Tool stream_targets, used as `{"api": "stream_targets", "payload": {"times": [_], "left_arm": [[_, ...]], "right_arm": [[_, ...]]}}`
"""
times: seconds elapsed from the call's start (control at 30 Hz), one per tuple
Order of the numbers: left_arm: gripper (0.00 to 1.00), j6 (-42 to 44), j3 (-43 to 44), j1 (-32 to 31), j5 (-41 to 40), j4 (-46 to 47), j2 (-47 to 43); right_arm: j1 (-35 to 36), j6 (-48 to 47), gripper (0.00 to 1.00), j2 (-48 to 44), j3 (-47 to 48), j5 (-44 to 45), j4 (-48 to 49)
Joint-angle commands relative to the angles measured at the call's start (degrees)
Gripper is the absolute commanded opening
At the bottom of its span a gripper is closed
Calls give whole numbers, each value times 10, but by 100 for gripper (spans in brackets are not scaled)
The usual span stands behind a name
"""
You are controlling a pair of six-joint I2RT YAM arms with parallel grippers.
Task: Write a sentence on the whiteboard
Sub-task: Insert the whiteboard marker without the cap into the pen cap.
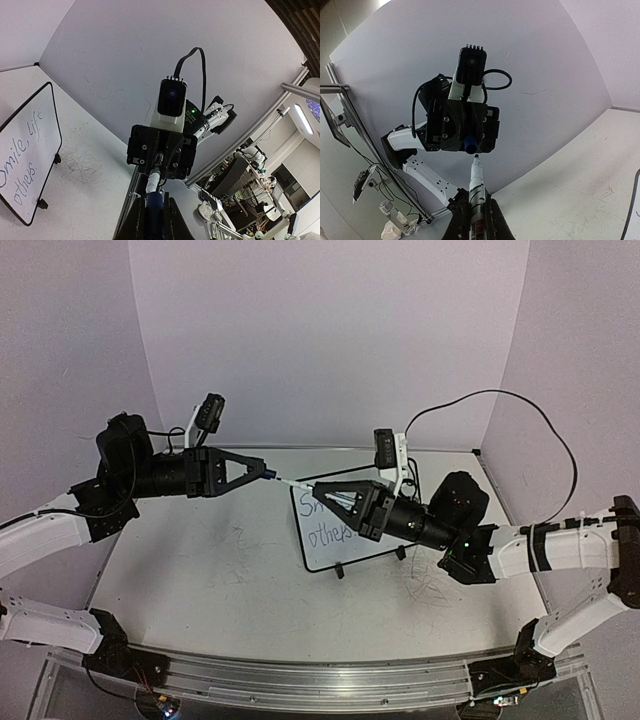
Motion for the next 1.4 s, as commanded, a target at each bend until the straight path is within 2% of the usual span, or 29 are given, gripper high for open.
{"api": "stream_targets", "payload": {"times": [0.0, 0.93, 1.37], "left_arm": [[0, 3, -1, -2, 2, 20, 0], [0, 2, 1, -2, 6, 20, 6], [0, -1, 4, -5, 10, 22, 7]], "right_arm": [[3, 0, 0, -16, 3, 16, 31], [5, 3, 0, 1, 19, 3, 35], [5, 11, 0, 37, 52, -7, 44]]}}
